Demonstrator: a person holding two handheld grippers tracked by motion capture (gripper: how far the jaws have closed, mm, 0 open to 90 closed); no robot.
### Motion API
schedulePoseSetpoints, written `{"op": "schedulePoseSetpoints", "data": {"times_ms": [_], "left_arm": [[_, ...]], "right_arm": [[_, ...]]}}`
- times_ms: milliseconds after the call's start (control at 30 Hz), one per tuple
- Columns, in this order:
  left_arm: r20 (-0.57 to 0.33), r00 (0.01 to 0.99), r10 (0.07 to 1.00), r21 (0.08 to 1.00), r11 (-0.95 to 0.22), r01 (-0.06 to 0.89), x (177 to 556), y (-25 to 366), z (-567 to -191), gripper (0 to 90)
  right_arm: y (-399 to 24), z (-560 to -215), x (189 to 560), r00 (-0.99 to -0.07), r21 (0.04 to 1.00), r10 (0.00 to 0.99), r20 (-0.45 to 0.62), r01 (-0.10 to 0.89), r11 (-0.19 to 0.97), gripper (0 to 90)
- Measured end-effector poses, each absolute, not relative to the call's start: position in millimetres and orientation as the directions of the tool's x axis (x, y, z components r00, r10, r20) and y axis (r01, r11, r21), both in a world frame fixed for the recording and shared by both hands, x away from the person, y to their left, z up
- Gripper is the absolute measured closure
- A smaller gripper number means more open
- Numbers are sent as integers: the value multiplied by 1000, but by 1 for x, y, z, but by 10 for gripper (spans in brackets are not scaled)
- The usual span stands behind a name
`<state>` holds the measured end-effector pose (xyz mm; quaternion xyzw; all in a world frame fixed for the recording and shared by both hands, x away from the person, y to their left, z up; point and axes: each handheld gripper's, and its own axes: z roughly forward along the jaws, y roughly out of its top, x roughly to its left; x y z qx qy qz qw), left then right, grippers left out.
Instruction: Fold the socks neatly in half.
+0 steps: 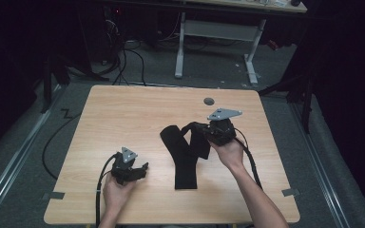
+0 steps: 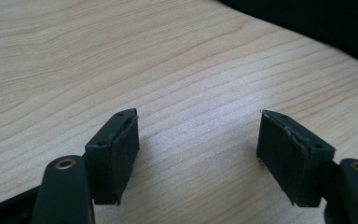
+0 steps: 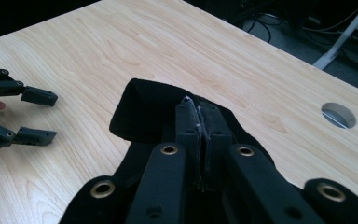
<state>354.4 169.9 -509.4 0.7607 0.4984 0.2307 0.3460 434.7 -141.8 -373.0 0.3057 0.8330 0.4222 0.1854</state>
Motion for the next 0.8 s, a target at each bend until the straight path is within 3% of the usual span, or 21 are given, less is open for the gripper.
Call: {"op": "schedulePoseSetpoints", "data": {"times_ms": [800], "left_arm": [[6, 396, 918, 756, -264, 599, 354, 170, -509, 299]], "right_arm": [[-110, -389, 436, -780, 800, 626, -8, 371, 472, 883]]}}
